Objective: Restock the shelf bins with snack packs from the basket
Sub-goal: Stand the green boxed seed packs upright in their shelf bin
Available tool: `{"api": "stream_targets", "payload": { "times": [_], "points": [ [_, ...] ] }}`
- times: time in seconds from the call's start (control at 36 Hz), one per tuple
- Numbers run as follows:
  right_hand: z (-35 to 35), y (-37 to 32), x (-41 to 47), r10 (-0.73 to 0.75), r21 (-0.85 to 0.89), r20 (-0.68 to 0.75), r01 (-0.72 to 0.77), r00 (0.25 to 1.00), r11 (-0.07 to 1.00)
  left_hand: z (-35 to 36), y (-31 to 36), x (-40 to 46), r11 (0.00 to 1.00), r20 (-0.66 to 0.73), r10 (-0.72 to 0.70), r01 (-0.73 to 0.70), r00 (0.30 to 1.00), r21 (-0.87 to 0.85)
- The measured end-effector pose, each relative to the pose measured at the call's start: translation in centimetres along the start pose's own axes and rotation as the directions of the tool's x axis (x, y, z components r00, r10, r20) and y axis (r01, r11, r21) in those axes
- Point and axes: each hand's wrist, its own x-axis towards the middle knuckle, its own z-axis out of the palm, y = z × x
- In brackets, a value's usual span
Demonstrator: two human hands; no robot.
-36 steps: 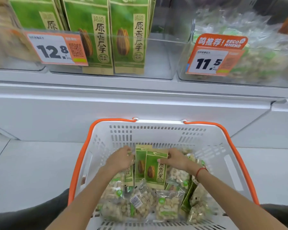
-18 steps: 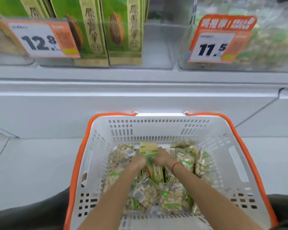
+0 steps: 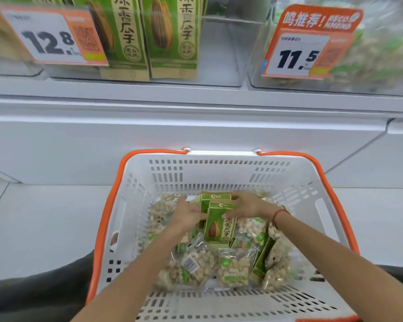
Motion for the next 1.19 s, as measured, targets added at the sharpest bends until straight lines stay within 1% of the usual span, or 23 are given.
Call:
{"api": "stream_targets", "payload": {
  "times": [0.03, 0.08, 0.14, 0.22, 0.25, 0.33, 0.39, 0.44, 0.5, 0.58, 0.61, 0.64, 0.69, 0.72, 0.81, 0.83, 0.86, 0.89, 0.92, 1.0, 1.08, 1.14, 1.19],
  "points": [
    [-0.6, -0.5, -0.5, -0.036, -0.072, -0.009, 0.036, 0.999, 0.997, -0.2, 0.5, -0.4, 1.0, 0.018, 0.024, -0.024, 1.0, 0.018],
    [-1.8, -1.8, -1.7, -0.114, -0.157, -0.016, 0.11, 0.993, 0.981, -0.6, 1.7, -1.4, 0.98, 0.047, 0.102, -0.109, 0.994, 0.167],
    [-3.2, -3.2, -3.1, -0.18, -0.199, -0.02, 0.173, 0.983, 0.965, -0.7, 3.1, -2.6, 0.914, 0.059, 0.216, -0.223, 0.975, 0.34],
    [-5.5, -6.0, -5.7, -0.294, -0.256, -0.075, 0.266, 0.953, 0.929, -1.3, 5.1, -4.0, 0.795, 0.003, 0.4, -0.349, 0.916, 0.496],
    [-6.2, -6.9, -6.7, -0.336, -0.277, -0.109, 0.296, 0.936, 0.914, -1.6, 5.8, -4.4, 0.77, -0.014, 0.458, -0.389, 0.889, 0.505],
    [-8.3, -9.7, -9.4, -0.439, -0.295, -0.206, 0.373, 0.874, 0.88, -2.9, 7.9, -6.1, 0.734, 0.031, 0.598, -0.563, 0.801, 0.38],
    [-9.5, -11.5, -10.9, -0.51, -0.333, -0.262, 0.419, 0.819, 0.845, -4.2, 9.7, -7.6, 0.705, 0.048, 0.643, -0.616, 0.764, 0.352],
    [-10.4, -13.3, -12.3, -0.574, -0.364, -0.331, 0.46, 0.749, 0.81, -5.9, 11.8, -9.1, 0.643, 0.027, 0.709, -0.663, 0.704, 0.383],
    [-11.1, -15.1, -13.8, -0.628, -0.371, -0.413, 0.507, 0.66, 0.778, -7.7, 14.1, -10.6, 0.572, -0.01, 0.781, -0.71, 0.624, 0.41],
    [-11.9, -17.9, -16.1, -0.686, -0.366, -0.516, 0.592, 0.514, 0.718, -9.9, 17.8, -13.4, 0.443, -0.059, 0.882, -0.778, 0.468, 0.445],
    [-12.2, -18.8, -16.7, -0.706, -0.385, -0.523, 0.607, 0.478, 0.695, -10.4, 18.9, -14.2, 0.406, -0.074, 0.904, -0.79, 0.421, 0.46],
    [-12.5, -19.7, -17.3, -0.729, -0.417, -0.508, 0.609, 0.459, 0.675, -10.9, 20.0, -15.0, 0.375, -0.089, 0.921, -0.8, 0.38, 0.468],
    [-13.1, -21.4, -18.2, -0.773, -0.497, -0.466, 0.596, 0.43, 0.631, -11.8, 22.1, -16.0, 0.336, -0.121, 0.94, -0.805, 0.318, 0.488],
    [-13.5, -22.2, -18.5, -0.79, -0.52, -0.467, 0.599, 0.398, 0.609, -12.2, 23.1, -16.4, 0.316, -0.135, 0.948, -0.798, 0.289, 0.513],
    [-14.6, -24.4, -18.8, -0.794, -0.529, -0.537, 0.62, 0.284, 0.58, -13.2, 26.0, -17.3, 0.259, -0.138, 0.966, -0.782, 0.22, 0.566],
    [-15.0, -25.0, -18.9, -0.791, -0.541, -0.558, 0.613, 0.25, 0.575, -13.6, 26.9, -17.4, 0.249, -0.129, 0.968, -0.793, 0.213, 0.556],
    [-15.5, -25.6, -18.7, -0.79, -0.564, -0.57, 0.591, 0.226, 0.576, -14.0, 27.8, -17.6, 0.245, -0.109, 0.969, -0.811, 0.221, 0.531],
    [-15.9, -26.0, -18.5, -0.791, -0.588, -0.574, 0.566, 0.21, 0.577, -14.4, 28.6, -17.7, 0.251, -0.081, 0.966, -0.824, 0.245, 0.507],
    [-16.4, -26.4, -18.2, -0.792, -0.611, -0.573, 0.534, 0.21, 0.584, -14.8, 29.3, -17.7, 0.26, -0.05, 0.961, -0.832, 0.271, 0.491],
    [-17.1, -26.7, -17.0, -0.784, -0.661, -0.562, 0.426, 0.264, 0.617, -15.8, 30.5, -17.4, 0.283, 0.035, 0.935, -0.799, 0.354, 0.53],
    [-17.5, -26.6, -15.6, -0.767, -0.682, -0.566, 0.351, 0.303, 0.642, -16.3, 30.6, -16.8, 0.286, 0.059, 0.908, -0.715, 0.416, 0.639],
    [-17.5, -26.4, -14.7, -0.75, -0.662, -0.573, 0.352, 0.331, 0.661, -16.6, 30.4, -16.1, 0.274, 0.049, 0.904, -0.664, 0.424, 0.696],
    [-17.3, -26.4, -14.0, -0.727, -0.588, -0.581, 0.429, 0.366, 0.686, -16.7, 30.0, -15.5, 0.274, 0.029, 0.902, -0.622, 0.432, 0.734]
  ]
}}
